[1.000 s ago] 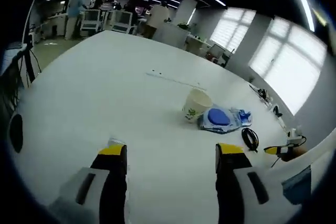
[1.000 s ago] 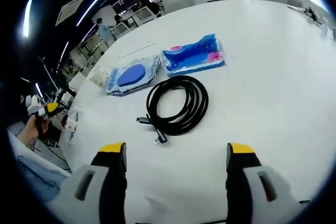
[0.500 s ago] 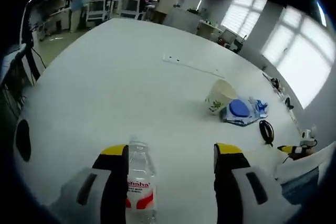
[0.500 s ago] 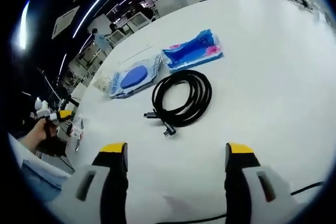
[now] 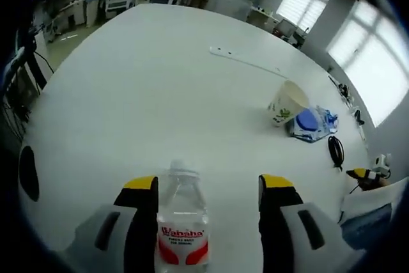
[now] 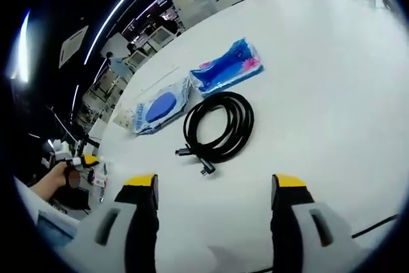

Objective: Arrange the tabletop items into an orderly group along one side of the table until the central work area is clear of visible clutter.

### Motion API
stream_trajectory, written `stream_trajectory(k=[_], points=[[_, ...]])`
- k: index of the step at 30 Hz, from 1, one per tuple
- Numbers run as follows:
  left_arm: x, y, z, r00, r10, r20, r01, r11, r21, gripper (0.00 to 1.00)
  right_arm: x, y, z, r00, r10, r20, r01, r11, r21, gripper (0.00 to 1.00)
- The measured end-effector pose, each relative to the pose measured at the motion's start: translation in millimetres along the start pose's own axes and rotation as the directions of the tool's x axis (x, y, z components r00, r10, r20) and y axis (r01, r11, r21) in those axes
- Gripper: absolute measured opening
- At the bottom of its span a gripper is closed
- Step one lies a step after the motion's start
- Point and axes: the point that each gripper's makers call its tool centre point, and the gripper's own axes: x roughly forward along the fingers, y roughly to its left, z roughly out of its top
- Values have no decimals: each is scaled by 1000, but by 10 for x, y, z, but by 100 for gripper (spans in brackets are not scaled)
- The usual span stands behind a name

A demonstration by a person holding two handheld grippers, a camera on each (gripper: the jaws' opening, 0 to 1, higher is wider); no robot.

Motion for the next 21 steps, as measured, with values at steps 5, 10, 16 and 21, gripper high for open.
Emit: stream_trajectory(k=[5,10,16,21], points=[[101,78,-36,999,25,-30,-25,1000,-3,57,1,-23,49,1000,-1,20,0,1000,28,68],[186,114,-35,998,42,-43,-42,999,4,53,1,-39,66,1000,-4,31,3,999,46,67],[290,144,-5,998,51,-37,-52,998,-19,48,9,-51,37,1000,-8,23,7,998,60,63],[335,206,-51,994,91,-66,-88,995,40,39,4,-44,52,999,-9,42,6,998,65,63]])
